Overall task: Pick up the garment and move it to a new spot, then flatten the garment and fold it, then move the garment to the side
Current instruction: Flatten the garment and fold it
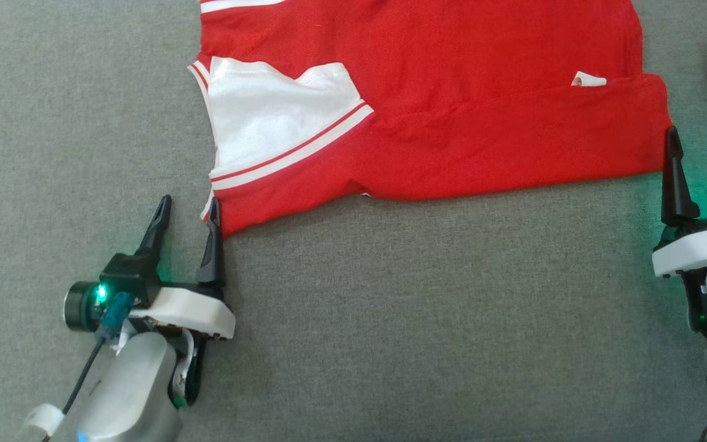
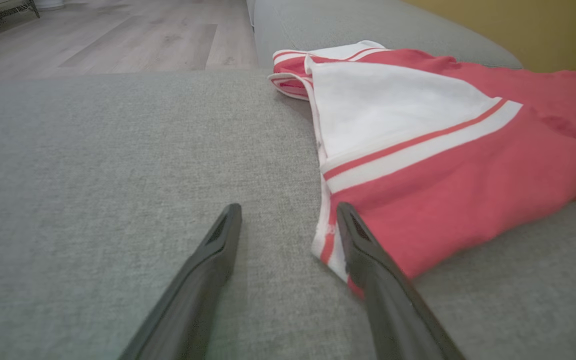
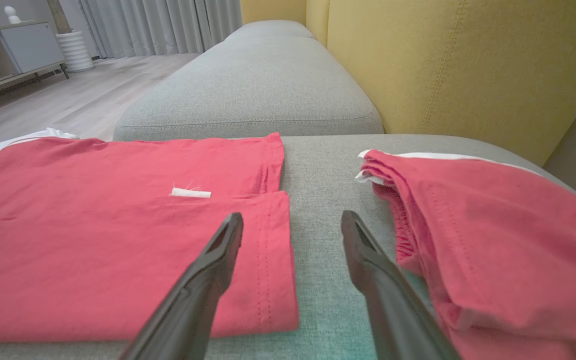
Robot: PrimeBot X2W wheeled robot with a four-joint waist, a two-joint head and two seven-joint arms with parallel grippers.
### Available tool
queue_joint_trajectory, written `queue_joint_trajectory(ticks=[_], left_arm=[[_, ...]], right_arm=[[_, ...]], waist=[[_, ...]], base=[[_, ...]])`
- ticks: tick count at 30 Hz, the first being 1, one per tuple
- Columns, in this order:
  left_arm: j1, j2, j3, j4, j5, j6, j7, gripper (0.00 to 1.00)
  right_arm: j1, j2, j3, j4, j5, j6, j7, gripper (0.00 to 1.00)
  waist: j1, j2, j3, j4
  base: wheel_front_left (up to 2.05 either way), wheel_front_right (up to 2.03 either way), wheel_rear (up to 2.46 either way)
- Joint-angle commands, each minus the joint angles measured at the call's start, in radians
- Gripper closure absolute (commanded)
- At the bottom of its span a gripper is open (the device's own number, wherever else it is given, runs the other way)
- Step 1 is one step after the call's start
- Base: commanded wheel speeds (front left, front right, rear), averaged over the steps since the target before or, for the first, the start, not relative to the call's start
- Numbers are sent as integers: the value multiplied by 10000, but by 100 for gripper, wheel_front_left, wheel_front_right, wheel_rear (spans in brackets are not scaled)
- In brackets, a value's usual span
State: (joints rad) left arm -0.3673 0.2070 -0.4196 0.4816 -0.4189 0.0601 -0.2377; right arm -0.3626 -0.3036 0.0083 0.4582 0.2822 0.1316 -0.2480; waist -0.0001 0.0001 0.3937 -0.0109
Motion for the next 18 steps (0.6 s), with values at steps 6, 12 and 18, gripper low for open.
queue_joint_trajectory(ticks=[6,12,18], left_arm=[[264,-184,337,-890,15,351,-136,0],[581,-207,125,-1516,85,372,63,0],[802,-175,-67,-1294,20,622,1046,0]], right_arm=[[143,-27,49,-247,14,-9,-135,0],[182,54,65,-238,-24,-9,-136,0],[148,55,117,-227,4,-9,-136,0]], waist=[[1,-1,-63,61],[1,-1,-83,99],[1,-1,-64,90]], base=[[0,0,0],[0,0,0],[0,0,0]])
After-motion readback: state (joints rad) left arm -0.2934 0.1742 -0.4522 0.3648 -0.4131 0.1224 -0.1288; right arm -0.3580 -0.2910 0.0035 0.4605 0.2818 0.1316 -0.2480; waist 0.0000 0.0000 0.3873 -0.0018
